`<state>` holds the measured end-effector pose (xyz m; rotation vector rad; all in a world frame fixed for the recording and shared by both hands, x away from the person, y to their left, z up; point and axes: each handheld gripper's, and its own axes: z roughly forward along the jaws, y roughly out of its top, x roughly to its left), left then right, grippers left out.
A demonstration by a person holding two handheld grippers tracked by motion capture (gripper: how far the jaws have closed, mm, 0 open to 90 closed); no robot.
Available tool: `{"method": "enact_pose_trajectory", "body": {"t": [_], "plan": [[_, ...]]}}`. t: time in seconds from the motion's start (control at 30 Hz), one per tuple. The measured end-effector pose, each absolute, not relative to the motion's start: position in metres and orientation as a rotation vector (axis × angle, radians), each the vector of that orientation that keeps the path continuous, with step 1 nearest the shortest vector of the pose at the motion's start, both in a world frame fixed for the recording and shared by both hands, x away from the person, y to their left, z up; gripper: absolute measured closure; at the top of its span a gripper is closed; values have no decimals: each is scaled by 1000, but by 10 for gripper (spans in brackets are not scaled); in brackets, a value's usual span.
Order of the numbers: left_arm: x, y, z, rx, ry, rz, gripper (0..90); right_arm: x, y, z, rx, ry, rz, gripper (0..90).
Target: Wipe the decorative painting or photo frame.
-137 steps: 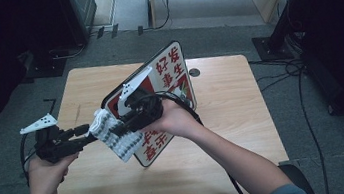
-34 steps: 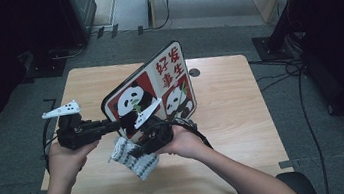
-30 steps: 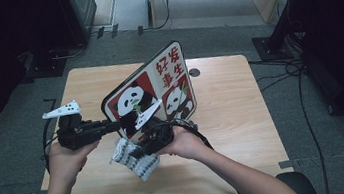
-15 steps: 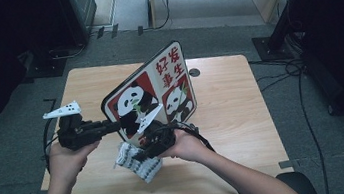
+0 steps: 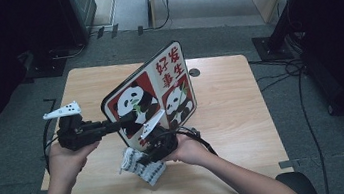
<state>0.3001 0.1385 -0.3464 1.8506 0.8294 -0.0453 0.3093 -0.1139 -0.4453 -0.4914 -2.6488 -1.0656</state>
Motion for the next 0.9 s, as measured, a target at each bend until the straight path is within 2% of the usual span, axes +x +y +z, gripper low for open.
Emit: {"method": "enact_pose_trajectory", "body": {"t": [0.9], "plan": [[300, 139, -347, 1844, 836, -49, 764, 319, -134, -464, -586, -2699, -1025, 757]]}}
